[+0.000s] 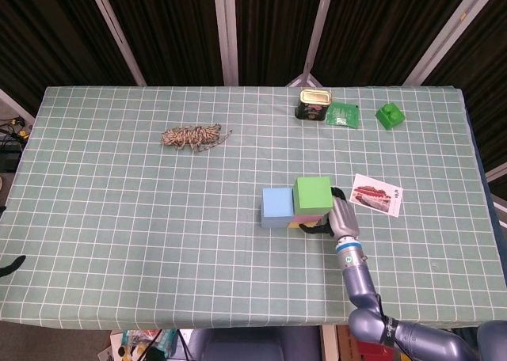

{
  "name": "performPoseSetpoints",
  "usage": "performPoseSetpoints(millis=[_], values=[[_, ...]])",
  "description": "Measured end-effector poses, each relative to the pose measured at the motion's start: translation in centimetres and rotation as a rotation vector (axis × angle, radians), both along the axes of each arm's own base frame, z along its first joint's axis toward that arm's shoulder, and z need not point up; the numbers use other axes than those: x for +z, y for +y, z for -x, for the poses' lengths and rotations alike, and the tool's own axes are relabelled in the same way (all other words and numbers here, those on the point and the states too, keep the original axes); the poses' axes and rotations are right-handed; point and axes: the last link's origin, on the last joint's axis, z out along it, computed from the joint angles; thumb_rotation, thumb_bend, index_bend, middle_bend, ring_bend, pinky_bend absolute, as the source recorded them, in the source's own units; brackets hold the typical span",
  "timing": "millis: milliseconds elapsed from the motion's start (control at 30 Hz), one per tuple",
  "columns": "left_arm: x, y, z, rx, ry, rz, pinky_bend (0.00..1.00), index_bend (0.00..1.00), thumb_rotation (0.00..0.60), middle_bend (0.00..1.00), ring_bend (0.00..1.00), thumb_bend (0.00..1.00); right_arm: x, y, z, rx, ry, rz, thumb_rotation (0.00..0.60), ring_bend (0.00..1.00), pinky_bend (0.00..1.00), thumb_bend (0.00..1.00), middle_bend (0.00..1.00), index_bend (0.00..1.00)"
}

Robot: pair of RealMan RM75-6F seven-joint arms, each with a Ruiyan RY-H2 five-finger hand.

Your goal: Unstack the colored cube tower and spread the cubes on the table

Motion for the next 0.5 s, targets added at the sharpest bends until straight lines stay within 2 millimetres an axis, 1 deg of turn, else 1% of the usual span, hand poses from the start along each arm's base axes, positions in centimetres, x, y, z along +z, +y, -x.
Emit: performPoseSetpoints(millis=[167, 267, 367, 500], values=[[0.0, 0.0, 0.0, 0.002, 0.0, -0.005, 0.08, 0.18, 0.6, 0.0, 0.0, 0.17, -0.5, -0.2, 0.1, 0.0, 0.018, 0.006, 0.6, 0.19, 0.0, 0.16, 0.39, 0.44], [0.0, 0.1, 0.0, 0.002, 0.0, -0.004, 0.08, 0.18, 0.6, 0.0, 0.0, 0.17, -0.7, -0.3, 0.2, -0.004, 0.021, 0.015, 0.6, 0.24, 0.0, 0.16, 0.46, 0.48], [-0.1, 0.1, -0.1, 0.001, 0.002, -0.004, 0.08, 0.18, 0.6, 0.0, 0.0, 0.17, -0.4, -0.5, 0.2, 0.002, 0.031, 0.042, 0.6, 0.29, 0.0, 0.18, 0.53, 0.52], [-0.2, 0.1, -0.1, 0.001, 0.003, -0.001, 0.08, 0.18, 0.6, 0.0, 0.0, 0.17, 0.3, -1.0, 0.6, 0.0, 0.08, 0.087, 0.6, 0.31, 0.0, 0.2, 0.56, 0.52]])
